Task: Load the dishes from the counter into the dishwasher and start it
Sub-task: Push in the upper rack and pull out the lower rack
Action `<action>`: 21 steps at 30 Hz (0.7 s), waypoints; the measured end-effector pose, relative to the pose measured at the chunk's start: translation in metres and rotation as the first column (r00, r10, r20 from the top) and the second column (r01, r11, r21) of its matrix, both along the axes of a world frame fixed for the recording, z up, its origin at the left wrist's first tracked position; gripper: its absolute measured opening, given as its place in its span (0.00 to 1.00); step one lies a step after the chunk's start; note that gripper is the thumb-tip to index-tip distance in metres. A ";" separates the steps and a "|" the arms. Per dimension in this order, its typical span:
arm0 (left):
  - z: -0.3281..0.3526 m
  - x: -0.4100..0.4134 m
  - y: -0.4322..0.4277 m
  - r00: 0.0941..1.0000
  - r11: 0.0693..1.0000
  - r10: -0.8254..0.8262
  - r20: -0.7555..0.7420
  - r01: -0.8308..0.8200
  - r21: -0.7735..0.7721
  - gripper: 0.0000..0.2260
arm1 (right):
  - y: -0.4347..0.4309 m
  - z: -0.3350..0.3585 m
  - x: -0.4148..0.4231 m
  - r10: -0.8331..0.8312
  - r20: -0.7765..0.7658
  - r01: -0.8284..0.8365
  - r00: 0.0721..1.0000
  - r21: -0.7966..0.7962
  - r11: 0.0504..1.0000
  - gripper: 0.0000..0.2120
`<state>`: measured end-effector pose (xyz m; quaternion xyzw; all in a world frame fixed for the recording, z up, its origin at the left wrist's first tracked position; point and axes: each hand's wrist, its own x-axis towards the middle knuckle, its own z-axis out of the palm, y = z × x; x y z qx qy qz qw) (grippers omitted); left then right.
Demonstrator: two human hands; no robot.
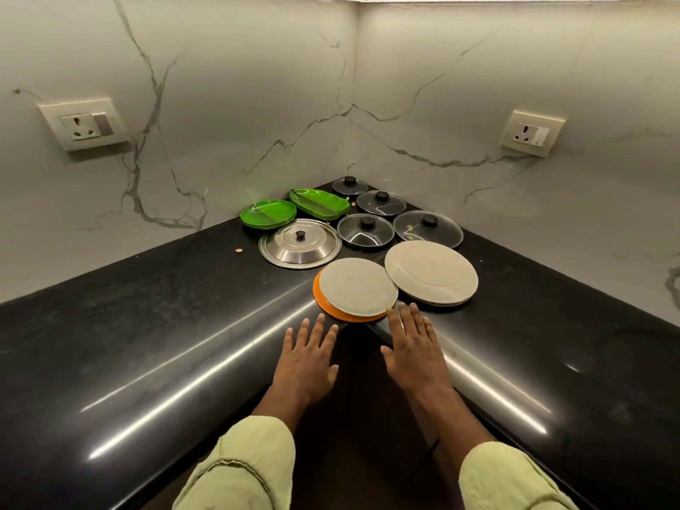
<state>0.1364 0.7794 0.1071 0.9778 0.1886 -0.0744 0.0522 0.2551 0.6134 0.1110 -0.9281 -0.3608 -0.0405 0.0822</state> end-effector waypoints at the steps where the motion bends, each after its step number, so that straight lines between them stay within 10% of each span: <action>1: -0.001 0.006 0.010 1.000 1.000 0.009 -0.011 -0.009 0.001 0.33 | 0.008 -0.002 0.008 0.011 -0.005 -0.011 1.000 -0.008 1.000 0.36; 21: -0.033 0.099 0.250 0.919 0.940 0.076 -0.388 -0.196 -0.279 0.59 | 0.272 -0.026 0.122 0.314 0.070 -0.297 0.947 -0.182 0.937 0.13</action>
